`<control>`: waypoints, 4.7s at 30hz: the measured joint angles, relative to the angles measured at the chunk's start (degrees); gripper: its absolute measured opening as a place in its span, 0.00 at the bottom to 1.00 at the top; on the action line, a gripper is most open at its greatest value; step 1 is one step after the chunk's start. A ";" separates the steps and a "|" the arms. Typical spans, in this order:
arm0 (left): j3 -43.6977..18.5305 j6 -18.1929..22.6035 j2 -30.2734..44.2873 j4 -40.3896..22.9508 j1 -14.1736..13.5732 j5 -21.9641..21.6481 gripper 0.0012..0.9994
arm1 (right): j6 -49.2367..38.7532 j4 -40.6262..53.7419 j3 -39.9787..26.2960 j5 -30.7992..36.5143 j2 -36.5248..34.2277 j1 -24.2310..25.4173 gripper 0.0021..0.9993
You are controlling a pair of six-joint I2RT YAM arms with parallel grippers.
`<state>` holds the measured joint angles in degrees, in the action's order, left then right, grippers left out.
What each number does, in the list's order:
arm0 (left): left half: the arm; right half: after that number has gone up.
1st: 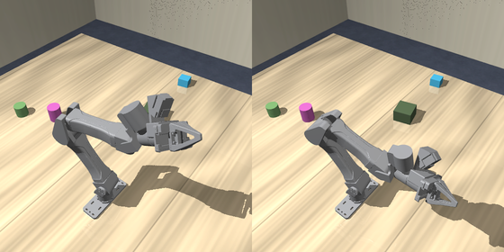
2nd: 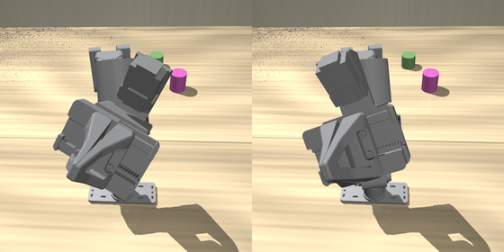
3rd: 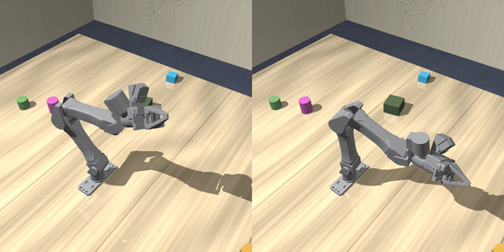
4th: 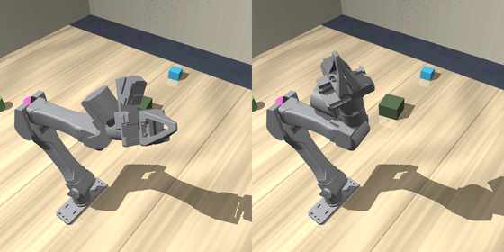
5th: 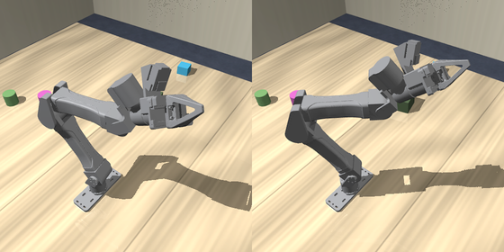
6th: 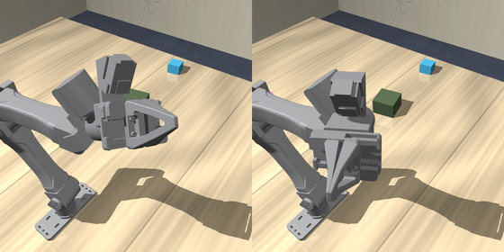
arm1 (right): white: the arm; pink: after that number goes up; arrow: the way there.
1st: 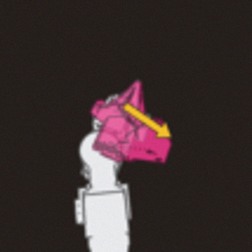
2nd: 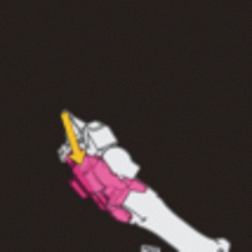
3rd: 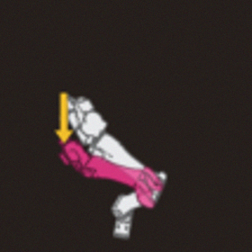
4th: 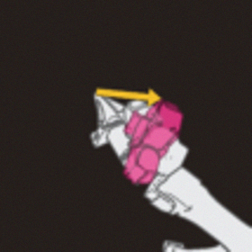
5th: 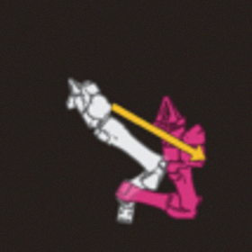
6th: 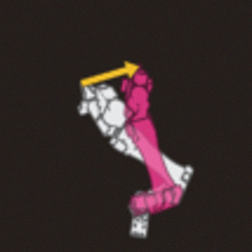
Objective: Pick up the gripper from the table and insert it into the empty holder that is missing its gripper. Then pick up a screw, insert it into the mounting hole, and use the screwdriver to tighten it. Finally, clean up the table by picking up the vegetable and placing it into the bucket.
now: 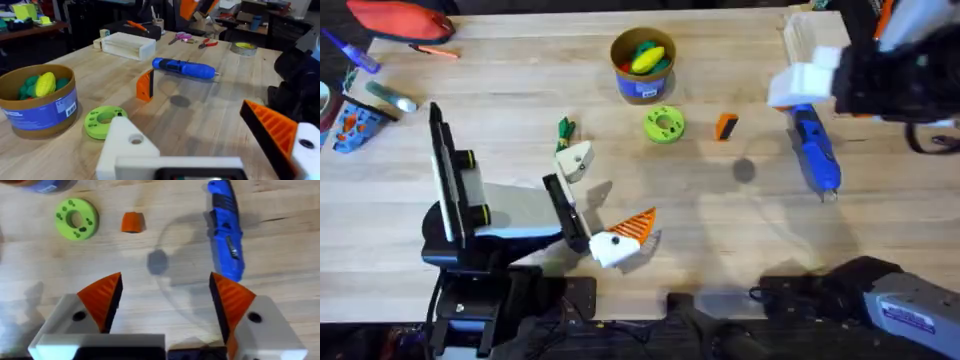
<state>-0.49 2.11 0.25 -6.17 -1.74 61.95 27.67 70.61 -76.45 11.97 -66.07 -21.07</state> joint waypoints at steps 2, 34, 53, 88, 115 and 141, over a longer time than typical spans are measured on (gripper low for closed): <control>0.00 0.00 0.00 0.00 0.00 0.00 0.99 | 2.42 -0.30 -0.86 0.29 -1.90 -1.56 0.99; 0.00 0.00 0.02 0.00 0.00 0.00 0.99 | -2.50 -5.94 -2.62 -5.57 -21.40 -4.61 0.99; 0.00 0.00 0.00 0.00 0.00 0.00 0.99 | -3.31 -10.37 -4.36 -8.44 -32.77 -0.52 0.88; 0.00 0.00 0.00 0.00 0.00 0.00 0.99 | -4.14 -16.19 -2.12 -8.46 -35.55 -0.52 0.48; 0.00 0.00 0.00 0.00 0.00 0.00 0.99 | -4.14 -15.36 -1.98 -8.68 -34.30 -0.52 0.01; 0.00 0.00 0.00 0.00 0.00 0.02 0.99 | 2.43 -68.03 39.07 -83.44 2.91 15.63 0.01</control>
<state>-0.49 2.11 0.25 -6.17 -1.74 61.98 30.10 2.58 -37.38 -71.48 -63.16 -5.43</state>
